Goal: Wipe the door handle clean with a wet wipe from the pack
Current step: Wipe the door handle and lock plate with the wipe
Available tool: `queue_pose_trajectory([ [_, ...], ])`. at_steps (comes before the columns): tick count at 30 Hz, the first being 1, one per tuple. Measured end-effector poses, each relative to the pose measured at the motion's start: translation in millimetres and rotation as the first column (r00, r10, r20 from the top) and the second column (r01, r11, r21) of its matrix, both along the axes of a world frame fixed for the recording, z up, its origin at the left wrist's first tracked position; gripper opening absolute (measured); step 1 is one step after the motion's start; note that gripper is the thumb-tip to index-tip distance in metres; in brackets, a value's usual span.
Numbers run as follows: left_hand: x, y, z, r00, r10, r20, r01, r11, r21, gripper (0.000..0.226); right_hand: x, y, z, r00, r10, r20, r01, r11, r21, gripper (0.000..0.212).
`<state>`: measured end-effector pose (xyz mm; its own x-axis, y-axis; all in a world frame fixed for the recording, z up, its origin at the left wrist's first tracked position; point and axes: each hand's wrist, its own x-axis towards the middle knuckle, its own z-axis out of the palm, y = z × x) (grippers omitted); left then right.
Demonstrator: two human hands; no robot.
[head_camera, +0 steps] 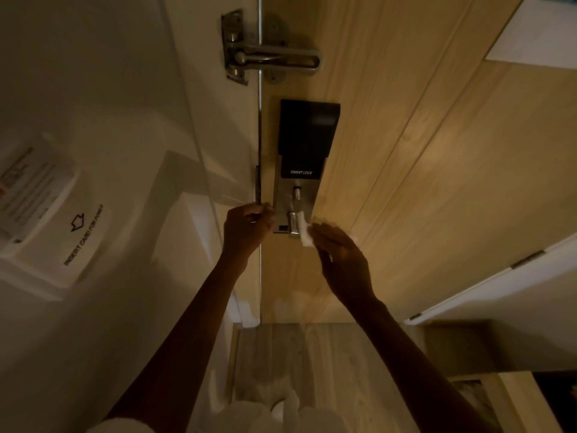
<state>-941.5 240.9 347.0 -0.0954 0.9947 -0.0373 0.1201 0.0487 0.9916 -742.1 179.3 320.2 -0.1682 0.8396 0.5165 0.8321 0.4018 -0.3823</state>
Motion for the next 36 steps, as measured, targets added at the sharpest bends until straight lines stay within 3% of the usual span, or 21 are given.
queue_pose_trajectory([
  [7,2,-1,5,0.995,0.022,-0.099,-0.012,0.995,0.103,0.016,-36,3,7,0.994,-0.064,-0.088,0.06,0.997,-0.051,0.025],
  [11,-1,2,5,0.998,-0.039,-0.042,0.041,0.998,0.053,0.021,-5,1,13,0.996,-0.051,-0.074,0.048,0.998,-0.043,0.023],
  [15,-3,6,2,0.999,-0.034,-0.019,0.034,0.999,0.025,0.017,9,9,24,0.958,-0.198,-0.206,0.176,0.977,-0.119,0.02],
  [17,-4,6,1,0.998,-0.049,-0.027,0.05,0.998,0.024,0.021,-19,6,16,0.962,-0.168,-0.213,0.157,0.985,-0.071,0.02],
  [20,-4,4,4,0.983,-0.011,-0.183,0.018,0.999,0.042,0.026,-44,-2,5,0.991,-0.093,-0.093,0.092,0.996,-0.009,0.023],
  [22,-3,4,6,0.991,-0.006,-0.134,0.009,1.0,0.021,0.025,-24,-2,6,0.999,-0.047,-0.009,0.047,0.998,0.029,0.025],
  [25,-1,1,8,0.992,0.019,-0.128,-0.018,1.0,0.012,0.027,15,0,19,0.985,-0.105,-0.137,0.103,0.994,-0.026,0.021],
  [28,1,-3,8,0.992,0.032,-0.125,-0.028,0.999,0.038,0.029,1,6,18,0.936,-0.187,-0.297,0.176,0.982,-0.065,0.017],
  [33,-2,0,8,0.982,0.001,-0.191,0.005,0.999,0.033,0.027,-24,2,3,0.993,-0.027,-0.117,0.023,0.999,-0.033,0.023],
  [36,-2,1,8,0.992,0.0,-0.13,0.003,1.0,0.023,0.015,10,6,16,0.978,-0.076,-0.197,0.064,0.996,-0.065,0.019],
])
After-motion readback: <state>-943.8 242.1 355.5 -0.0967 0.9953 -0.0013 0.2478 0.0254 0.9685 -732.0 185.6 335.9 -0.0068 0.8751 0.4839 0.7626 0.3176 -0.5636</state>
